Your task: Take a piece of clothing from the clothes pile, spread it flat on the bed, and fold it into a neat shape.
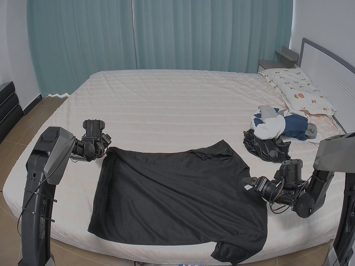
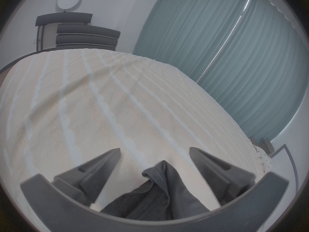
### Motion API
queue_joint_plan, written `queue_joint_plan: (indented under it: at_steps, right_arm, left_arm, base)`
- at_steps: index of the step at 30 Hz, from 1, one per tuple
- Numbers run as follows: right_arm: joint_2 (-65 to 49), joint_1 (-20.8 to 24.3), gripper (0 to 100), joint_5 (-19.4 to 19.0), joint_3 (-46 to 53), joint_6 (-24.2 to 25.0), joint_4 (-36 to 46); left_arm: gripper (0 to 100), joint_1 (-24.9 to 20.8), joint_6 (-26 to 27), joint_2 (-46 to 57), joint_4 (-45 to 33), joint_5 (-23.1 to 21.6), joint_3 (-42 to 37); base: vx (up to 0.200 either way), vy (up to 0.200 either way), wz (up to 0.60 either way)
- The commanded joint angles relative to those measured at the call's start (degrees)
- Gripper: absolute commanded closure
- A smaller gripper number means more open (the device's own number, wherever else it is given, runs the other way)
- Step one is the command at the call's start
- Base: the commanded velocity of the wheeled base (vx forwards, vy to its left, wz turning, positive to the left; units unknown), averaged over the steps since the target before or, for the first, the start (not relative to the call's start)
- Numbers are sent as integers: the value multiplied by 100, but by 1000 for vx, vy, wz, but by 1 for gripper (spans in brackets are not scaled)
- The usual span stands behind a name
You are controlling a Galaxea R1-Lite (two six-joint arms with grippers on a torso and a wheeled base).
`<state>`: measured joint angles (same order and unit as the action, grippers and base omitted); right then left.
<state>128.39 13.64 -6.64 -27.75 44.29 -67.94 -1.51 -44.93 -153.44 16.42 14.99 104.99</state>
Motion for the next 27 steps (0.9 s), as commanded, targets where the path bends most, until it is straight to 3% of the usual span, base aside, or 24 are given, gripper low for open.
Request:
queue_joint_plan:
  at_steps: [1,3,5,6,8,13,14,18,25,27]
  right_arm:
    - [-16,7,0,40,-3,1,-18]
    - [-25,7,0,137,-55,-8,-18]
    - [-42,7,0,260,-249,-17,9]
    - [-42,7,0,260,-249,-17,9]
    - [-69,16,0,374,-469,-52,97]
    - [2,112,0,383,-1101,-43,633]
    - [2,112,0,383,-1101,-43,633]
    - [221,130,0,383,-2033,-34,1345]
    - [758,183,0,383,-3220,10,2004]
    - [1030,200,0,383,-3712,10,2303]
  left_arm:
    - [0,63,-77,201,-16,-32,-224]
    - [0,81,-270,570,-7,-164,-646]
    - [0,81,-428,1132,45,-647,-1428]
    - [0,81,-428,1132,45,-647,-1428]
    - [0,72,-508,1792,133,-1122,-2430]
    - [0,19,-718,2714,564,-1658,-4241]
    - [0,19,-718,2714,564,-1658,-4241]
    - [0,-113,-991,3321,1047,-1886,-5673]
    - [0,-411,-1290,3567,1715,-1895,-6754]
    - [0,-473,-1509,3549,2225,-1895,-7150]
  base:
    - [0,0,0]
    - [0,0,0]
    - [0,0,0]
    - [0,0,0]
    - [0,0,0]
    - [0,0,0]
    - [0,0,0]
    - [0,0,0]
    - [0,0,0]
    - [0,0,0]
